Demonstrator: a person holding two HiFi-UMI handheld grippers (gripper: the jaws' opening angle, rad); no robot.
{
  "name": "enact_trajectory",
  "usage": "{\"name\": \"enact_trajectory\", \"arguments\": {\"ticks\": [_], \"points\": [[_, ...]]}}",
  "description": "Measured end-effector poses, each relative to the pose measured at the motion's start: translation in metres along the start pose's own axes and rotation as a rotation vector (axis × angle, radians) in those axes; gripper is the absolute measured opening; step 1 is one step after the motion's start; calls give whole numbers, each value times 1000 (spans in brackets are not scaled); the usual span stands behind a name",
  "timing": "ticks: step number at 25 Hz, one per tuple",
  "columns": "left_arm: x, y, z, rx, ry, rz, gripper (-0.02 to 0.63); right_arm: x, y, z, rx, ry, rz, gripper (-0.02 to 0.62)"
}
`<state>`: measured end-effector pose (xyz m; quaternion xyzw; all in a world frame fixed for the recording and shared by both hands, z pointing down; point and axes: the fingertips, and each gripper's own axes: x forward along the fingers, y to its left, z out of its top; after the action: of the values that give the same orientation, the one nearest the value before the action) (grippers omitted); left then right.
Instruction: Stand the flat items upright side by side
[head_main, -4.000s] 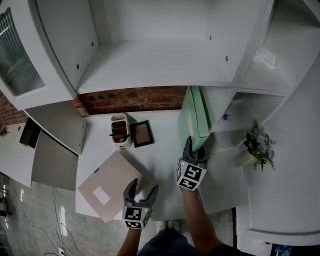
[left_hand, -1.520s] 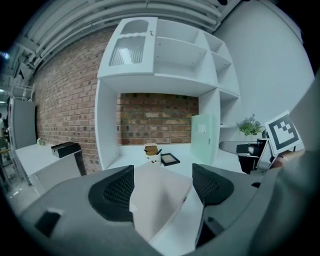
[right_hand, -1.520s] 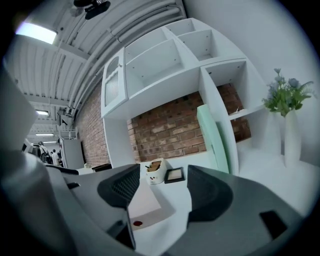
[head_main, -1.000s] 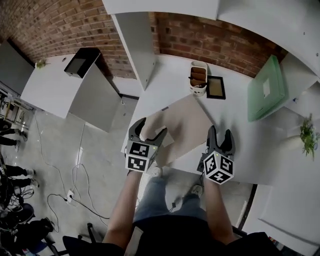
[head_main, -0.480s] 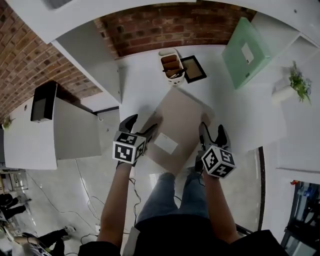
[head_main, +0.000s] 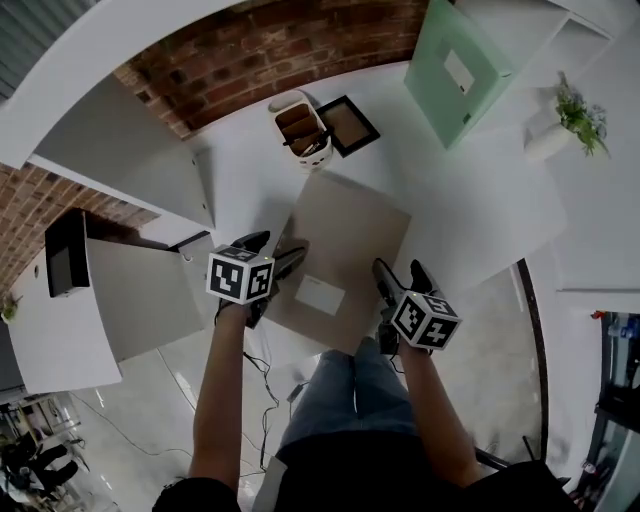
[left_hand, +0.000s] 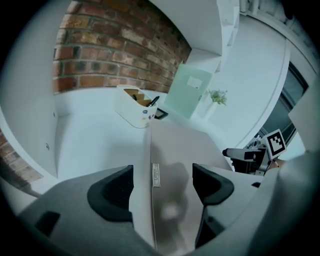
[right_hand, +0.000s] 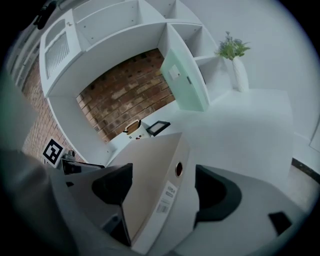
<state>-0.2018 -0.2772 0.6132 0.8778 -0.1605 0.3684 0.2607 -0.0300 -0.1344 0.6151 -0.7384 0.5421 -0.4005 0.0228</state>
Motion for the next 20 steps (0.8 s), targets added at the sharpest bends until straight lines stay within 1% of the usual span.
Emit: {"name": "enact_trajectory", "arguments": {"ticks": [7, 14, 17, 20], "points": [[22, -1, -6, -3, 106, -62, 341, 19, 6, -26, 81, 79, 19, 379], [30, -9, -7, -2, 174, -158, 341, 32, 11, -33, 175, 126, 71, 385], [34, -12, -7, -1, 186, -169, 342, 35, 11, -33, 199, 145, 96, 385], [36, -12, -7, -12, 183, -163, 342, 38, 12, -33, 210, 154, 101, 385]]}}
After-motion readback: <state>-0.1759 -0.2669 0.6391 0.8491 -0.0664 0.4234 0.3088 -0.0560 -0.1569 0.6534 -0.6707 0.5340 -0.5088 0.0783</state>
